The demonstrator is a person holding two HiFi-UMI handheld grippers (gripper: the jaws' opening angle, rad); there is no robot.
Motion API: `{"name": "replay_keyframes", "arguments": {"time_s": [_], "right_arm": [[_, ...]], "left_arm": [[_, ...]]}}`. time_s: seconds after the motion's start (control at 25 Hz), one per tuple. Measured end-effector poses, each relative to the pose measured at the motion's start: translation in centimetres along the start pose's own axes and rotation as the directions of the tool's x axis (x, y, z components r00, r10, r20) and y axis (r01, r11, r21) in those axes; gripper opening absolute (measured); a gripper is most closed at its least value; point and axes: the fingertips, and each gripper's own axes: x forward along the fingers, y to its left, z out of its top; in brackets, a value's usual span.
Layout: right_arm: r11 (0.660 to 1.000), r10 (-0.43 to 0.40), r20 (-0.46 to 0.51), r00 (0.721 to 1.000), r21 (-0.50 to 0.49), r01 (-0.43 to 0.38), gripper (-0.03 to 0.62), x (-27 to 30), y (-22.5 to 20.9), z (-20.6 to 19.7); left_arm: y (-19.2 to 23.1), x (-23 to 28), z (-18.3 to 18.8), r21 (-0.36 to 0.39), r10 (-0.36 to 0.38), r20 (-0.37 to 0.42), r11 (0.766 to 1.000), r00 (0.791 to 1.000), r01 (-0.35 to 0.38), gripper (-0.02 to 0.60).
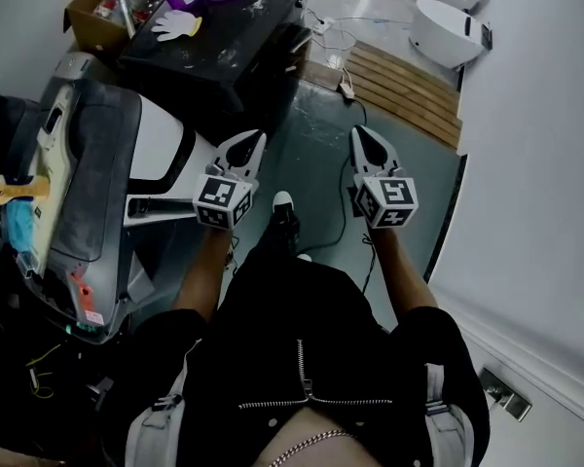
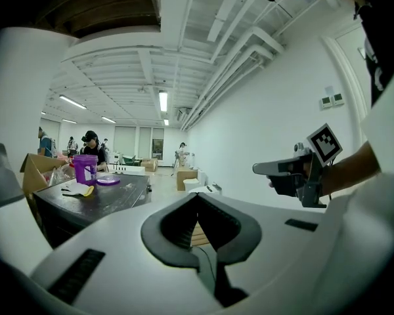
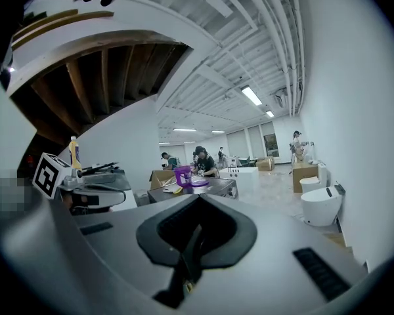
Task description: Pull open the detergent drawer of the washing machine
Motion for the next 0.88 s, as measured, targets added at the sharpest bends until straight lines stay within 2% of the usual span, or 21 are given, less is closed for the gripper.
{"name": "replay_keyframes", "arguments": {"time_s": [0.28,0.4,0.68,0.88], "right_arm": [[1.0,0.002,-0.026,1.0,0.027,-0.001,0.008,9.0,-3.7,2.4],[0.999,0.021,-0.028,0.999,0.045,-0.02,0.008,13.6,-4.4,3.3],[0.991,0.103,-0.062,0.993,0.088,-0.097,0.008,22.2,-3.2,3.1],[0.973,0.18,-0.075,0.981,0.16,-0.166,0.008,25.6,-2.7,2.8]], "left_arm": [[4.8,7.8,0.9,-0.018,-0.038,-0.016,0.999,0.999,0.038,0.018],[7.9,10.1,1.3,-0.021,-0.029,-0.023,0.999,0.999,0.029,0.018],[14.6,13.5,1.4,-0.037,0.014,-0.03,0.999,0.999,-0.015,0.018],[16.4,15.3,1.0,-0.065,0.039,-0.042,0.997,0.998,-0.042,0.018]]}}
